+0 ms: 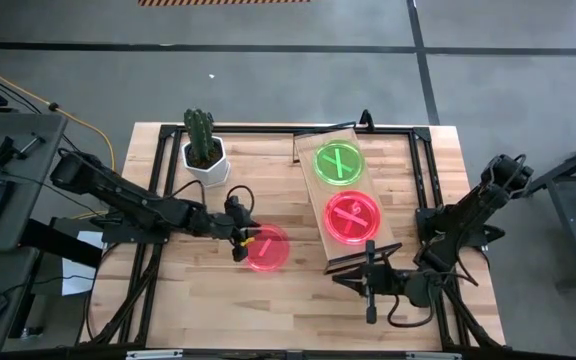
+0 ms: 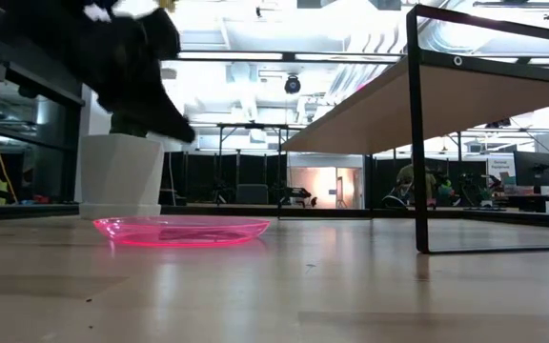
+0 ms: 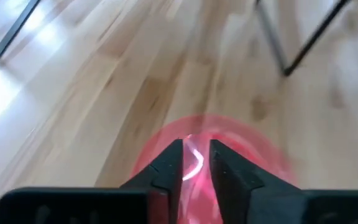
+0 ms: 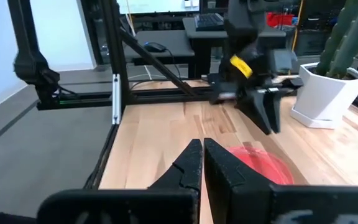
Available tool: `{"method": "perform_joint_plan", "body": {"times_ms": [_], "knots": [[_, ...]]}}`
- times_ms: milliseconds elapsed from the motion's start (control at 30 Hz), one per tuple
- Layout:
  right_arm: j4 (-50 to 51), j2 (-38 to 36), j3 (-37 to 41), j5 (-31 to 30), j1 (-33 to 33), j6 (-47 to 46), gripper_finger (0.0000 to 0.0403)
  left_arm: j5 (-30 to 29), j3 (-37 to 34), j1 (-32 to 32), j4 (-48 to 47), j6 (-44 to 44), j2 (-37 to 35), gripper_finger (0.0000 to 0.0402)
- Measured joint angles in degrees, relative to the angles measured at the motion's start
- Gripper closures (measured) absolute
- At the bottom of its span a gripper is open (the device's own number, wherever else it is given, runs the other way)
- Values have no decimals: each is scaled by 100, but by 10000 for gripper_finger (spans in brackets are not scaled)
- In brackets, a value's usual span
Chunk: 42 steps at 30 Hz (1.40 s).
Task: Place and stack plates onto a shelf
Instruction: Stack the pink plate on top of the other pink plate on the shelf
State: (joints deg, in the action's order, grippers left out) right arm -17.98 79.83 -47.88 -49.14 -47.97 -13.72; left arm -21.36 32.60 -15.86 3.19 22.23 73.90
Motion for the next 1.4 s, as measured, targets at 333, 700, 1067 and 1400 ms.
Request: {"method": "perform_joint_plan", "body": {"times_ms": [333, 700, 1067, 1400], "knots": [[20, 0, 0, 21, -2, -126, 403, 566, 0, 749, -101, 529, 1004, 284], [152, 0, 0, 24, -2, -239, 403, 1310, 5, 1247, 383, 574, 1795, 282], [225, 0, 0, 25, -2, -294, 403, 2068, 21, 1302, 225, 312, 1667, 324], [233, 0, 0, 25, -2, -429, 403, 2198, 39, 1048, 75, -240, 1167, 399]]}}
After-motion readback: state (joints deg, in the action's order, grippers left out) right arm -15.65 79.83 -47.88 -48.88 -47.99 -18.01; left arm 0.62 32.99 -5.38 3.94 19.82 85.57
